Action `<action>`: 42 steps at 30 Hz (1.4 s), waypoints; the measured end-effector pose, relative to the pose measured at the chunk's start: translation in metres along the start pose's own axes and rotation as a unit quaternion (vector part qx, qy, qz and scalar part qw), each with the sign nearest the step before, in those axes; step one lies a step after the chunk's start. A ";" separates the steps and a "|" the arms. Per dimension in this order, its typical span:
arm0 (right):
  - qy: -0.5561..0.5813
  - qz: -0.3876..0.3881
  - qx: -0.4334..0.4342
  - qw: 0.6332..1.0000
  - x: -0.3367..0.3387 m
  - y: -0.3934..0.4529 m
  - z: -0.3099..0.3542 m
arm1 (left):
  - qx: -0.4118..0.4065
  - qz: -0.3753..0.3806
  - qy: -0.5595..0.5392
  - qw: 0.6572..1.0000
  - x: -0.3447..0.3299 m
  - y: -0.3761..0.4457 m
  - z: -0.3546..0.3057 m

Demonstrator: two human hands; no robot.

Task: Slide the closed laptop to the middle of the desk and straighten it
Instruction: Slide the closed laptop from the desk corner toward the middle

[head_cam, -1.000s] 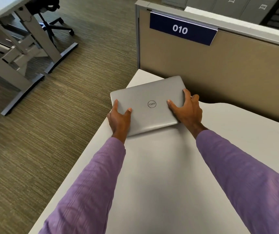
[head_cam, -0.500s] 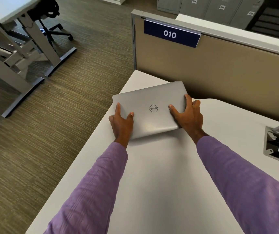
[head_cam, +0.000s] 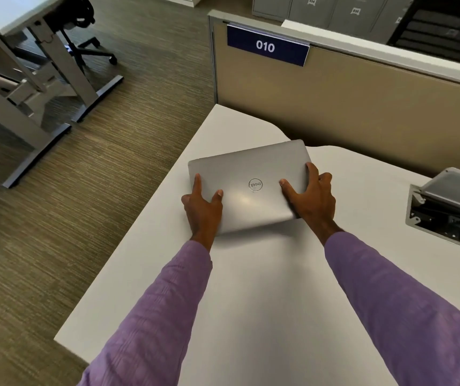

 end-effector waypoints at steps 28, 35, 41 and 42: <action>-0.001 0.013 -0.044 0.999 0.038 -0.131 -0.121 | -0.003 0.018 0.017 1.000 -0.012 -0.155 0.061; -0.014 0.024 -0.066 0.997 0.041 -0.171 -0.166 | 0.001 0.032 0.028 0.999 -0.021 -0.200 0.088; -0.011 0.015 -0.090 0.996 0.045 -0.202 -0.198 | -0.013 0.043 0.048 0.998 -0.027 -0.226 0.101; -0.008 0.014 -0.093 0.996 0.047 -0.206 -0.202 | -0.015 0.044 0.049 0.998 -0.027 -0.230 0.102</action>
Point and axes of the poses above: each hand's wrist, its own y-axis towards the middle knuckle, its own x-axis out of the back of the hand, z = x × y, the point moved 10 cm from there along y, towards the middle knuckle, and after that the axes turned 6 degrees about -x, right-handed, at the moved point
